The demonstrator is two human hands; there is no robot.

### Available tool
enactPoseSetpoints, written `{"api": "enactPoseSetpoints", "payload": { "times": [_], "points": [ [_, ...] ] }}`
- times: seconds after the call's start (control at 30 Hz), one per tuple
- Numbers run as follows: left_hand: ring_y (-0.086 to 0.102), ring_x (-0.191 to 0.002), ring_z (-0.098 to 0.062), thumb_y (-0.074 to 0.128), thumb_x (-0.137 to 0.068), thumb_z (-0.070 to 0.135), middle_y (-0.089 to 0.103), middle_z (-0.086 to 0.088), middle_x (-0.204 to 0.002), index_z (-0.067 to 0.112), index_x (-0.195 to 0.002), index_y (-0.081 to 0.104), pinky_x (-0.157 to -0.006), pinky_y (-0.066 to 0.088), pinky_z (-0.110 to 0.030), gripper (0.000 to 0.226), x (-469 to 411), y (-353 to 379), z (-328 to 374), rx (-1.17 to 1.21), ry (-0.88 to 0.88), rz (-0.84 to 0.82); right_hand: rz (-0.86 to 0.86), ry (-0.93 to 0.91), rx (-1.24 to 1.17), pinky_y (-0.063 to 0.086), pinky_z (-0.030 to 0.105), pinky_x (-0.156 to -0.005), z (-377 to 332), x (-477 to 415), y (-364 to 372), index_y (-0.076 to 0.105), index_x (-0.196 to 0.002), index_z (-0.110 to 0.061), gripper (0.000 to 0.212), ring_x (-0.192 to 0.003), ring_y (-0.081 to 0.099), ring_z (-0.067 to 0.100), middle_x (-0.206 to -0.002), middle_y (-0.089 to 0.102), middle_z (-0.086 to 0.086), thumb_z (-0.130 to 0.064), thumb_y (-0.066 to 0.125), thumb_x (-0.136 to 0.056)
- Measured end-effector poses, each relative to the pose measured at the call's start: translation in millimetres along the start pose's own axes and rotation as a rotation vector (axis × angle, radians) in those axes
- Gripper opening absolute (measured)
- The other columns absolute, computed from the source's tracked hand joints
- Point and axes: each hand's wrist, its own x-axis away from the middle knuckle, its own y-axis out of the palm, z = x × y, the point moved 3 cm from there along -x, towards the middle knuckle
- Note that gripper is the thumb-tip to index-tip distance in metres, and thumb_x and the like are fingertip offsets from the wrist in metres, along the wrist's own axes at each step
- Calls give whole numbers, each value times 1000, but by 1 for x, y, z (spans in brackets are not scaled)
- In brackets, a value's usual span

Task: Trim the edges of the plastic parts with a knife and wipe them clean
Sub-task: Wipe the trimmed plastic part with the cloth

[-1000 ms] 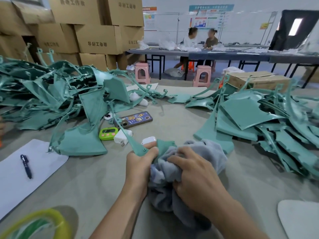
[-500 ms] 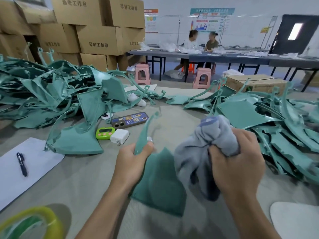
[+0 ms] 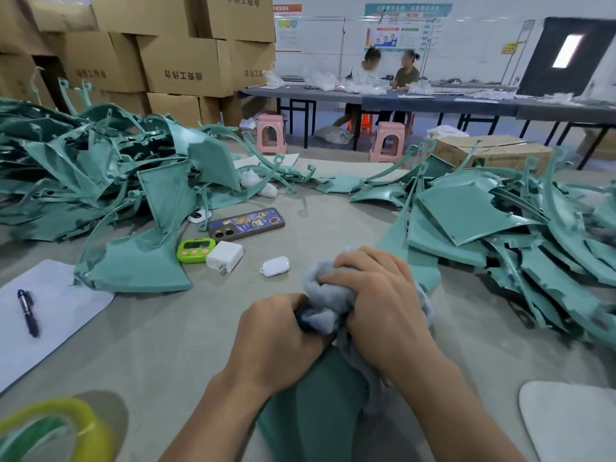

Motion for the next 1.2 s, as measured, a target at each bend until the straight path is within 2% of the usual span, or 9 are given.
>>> {"api": "enactPoseSetpoints", "payload": {
  "times": [0.1,0.2,0.33,0.43,0.53,0.73,0.9,1.07,1.2],
  "points": [
    [37,-52,-20,58,-70,56,43,3,-55,23,-61,42,-47,30,-34,38,2,3,5,-3,-44,9,-28,169,219,32,34,-91,15,-4,-2,72,-99,-31,28,-105,51,18,-100,58,-10,-27,50,-81],
    [35,-51,-18,55,-67,60,46,7,-55,26,-65,47,-47,30,-34,35,0,-2,1,-9,-76,17,27,123,83,37,36,-92,13,2,-3,77,-102,-28,48,-107,55,23,-107,64,-3,-13,38,-79],
    [48,-54,-19,52,-61,58,52,8,-54,24,-64,55,-48,37,-33,34,-1,-8,-7,54,-113,35,-27,-41,-113,43,39,-95,-4,7,-1,80,-101,-31,55,-110,56,22,-111,65,-4,-26,32,-77],
    [31,-50,-17,57,-66,53,38,1,-54,26,-61,43,-45,27,-30,31,1,-9,-2,47,-57,51,39,123,-31,36,38,-98,6,1,-9,81,-102,-34,47,-111,53,22,-108,65,-5,-40,38,-84],
    [25,-51,-15,59,-69,48,30,0,-55,25,-62,36,-45,23,-29,34,2,-6,2,56,-27,54,51,261,104,29,35,-98,19,-1,-15,79,-106,-32,34,-109,48,21,-105,60,-5,-26,47,-95],
    [29,-49,-13,59,-66,51,37,2,-51,22,-62,46,-45,25,-27,32,-3,-5,-9,123,-96,52,55,64,-160,42,43,-96,-15,7,-6,84,-96,-28,48,-105,59,32,-107,70,4,-35,39,-80],
    [26,-48,-13,59,-69,47,31,2,-51,24,-59,37,-45,25,-29,33,-1,-3,-2,112,-55,42,117,213,-58,29,32,-97,18,4,-13,79,-111,-31,55,-109,53,26,-110,64,-3,-47,36,-82],
    [29,-50,-13,58,-67,53,37,0,-52,20,-64,47,-45,29,-32,35,-3,-7,-10,129,-87,59,98,-77,-60,39,38,-91,-6,12,-1,80,-103,-29,43,-103,53,19,-105,65,-4,-10,53,-76],
    [25,-50,-13,58,-68,46,29,1,-53,17,-61,33,-46,27,-32,39,-1,-5,-3,97,-63,47,78,174,41,30,32,-94,20,2,-7,75,-118,-32,46,-110,52,25,-112,63,0,-25,48,-82]
  ]
}}
